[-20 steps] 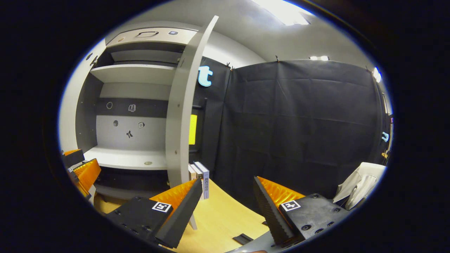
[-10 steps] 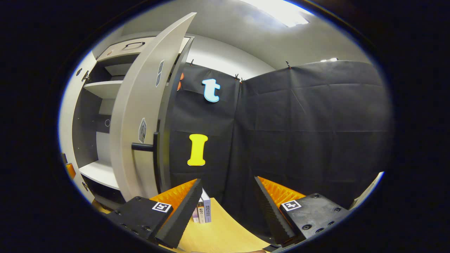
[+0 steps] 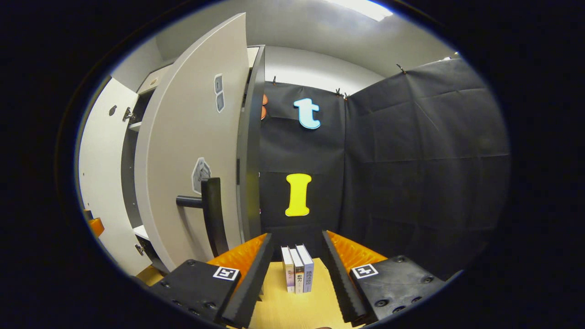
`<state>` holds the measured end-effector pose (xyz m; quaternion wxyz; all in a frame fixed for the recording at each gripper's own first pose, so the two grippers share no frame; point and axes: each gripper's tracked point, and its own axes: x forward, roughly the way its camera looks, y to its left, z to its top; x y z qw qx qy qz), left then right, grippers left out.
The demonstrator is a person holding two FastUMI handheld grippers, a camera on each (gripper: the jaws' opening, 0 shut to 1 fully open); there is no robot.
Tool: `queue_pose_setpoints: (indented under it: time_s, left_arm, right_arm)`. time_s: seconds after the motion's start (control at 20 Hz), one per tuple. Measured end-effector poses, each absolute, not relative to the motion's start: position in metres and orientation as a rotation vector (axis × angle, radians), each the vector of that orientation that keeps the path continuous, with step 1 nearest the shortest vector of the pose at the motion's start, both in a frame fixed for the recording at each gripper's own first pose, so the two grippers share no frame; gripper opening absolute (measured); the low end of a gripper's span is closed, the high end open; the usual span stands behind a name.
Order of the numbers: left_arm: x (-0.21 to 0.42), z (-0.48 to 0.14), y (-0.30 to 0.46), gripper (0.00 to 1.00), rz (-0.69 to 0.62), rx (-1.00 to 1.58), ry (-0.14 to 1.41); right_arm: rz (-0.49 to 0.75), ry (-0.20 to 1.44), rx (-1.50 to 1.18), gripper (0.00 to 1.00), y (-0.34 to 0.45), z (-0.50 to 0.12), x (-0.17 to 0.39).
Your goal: Grasp the bottle in the cabinet with the left hand and place it on the coaster, then close the right door with the right hand and the left door with the left hand.
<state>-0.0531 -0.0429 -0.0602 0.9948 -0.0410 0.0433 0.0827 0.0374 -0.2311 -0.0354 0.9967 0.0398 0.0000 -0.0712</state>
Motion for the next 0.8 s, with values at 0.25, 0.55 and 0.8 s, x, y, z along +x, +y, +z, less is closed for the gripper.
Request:
queue_pose_setpoints:
  time_s: [0.25,0.55,0.8]
  left_arm:
    - [-0.051,-0.058,-0.029,0.96,0.166,-0.073,0.076]
    - [-0.043,-0.054,-0.004,0.96,0.102,-0.058,0.061]
    - [-0.046,-0.055,0.037,0.96,0.097,-0.051,0.051]
  right_arm:
    - [-0.197,0.011,0.069,0.74,-0.225,-0.035,0.034]
    - [-0.221,0.015,0.047,0.72,-0.184,-0.033,0.026]
    - [-0.193,0.020,0.042,0.73,-0.134,-0.028,0.030]
